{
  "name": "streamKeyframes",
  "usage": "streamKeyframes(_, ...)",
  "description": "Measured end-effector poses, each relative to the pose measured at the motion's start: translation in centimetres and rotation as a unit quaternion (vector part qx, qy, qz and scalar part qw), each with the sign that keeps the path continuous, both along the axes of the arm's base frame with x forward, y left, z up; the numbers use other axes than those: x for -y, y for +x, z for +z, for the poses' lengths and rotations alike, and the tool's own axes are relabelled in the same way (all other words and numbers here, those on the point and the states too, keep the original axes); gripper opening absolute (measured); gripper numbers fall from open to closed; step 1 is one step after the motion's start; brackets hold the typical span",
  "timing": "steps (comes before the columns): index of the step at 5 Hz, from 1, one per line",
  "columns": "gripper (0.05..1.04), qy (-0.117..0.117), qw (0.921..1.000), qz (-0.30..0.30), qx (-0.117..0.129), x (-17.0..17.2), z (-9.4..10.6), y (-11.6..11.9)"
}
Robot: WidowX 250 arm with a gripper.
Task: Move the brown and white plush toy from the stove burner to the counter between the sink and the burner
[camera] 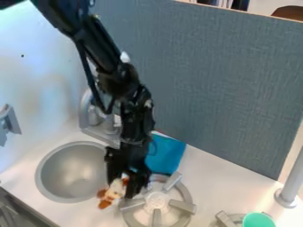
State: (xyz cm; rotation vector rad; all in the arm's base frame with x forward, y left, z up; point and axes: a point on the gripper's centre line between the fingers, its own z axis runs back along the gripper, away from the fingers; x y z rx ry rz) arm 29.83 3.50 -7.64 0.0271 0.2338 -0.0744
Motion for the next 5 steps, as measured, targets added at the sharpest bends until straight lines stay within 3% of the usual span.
streamKeyframes(3, 0.74, 0.013, 0.997, 0.073, -0.022, -3.4, -0.8, -2.7)
streamKeyframes(4, 0.74, 0.004, 0.9965, 0.08, -0.025, -3.8, -1.5, -2.5)
streamKeyframes(5, 0.74, 0.0, 0.9962, 0.074, -0.047, -3.8, -2.9, -2.4)
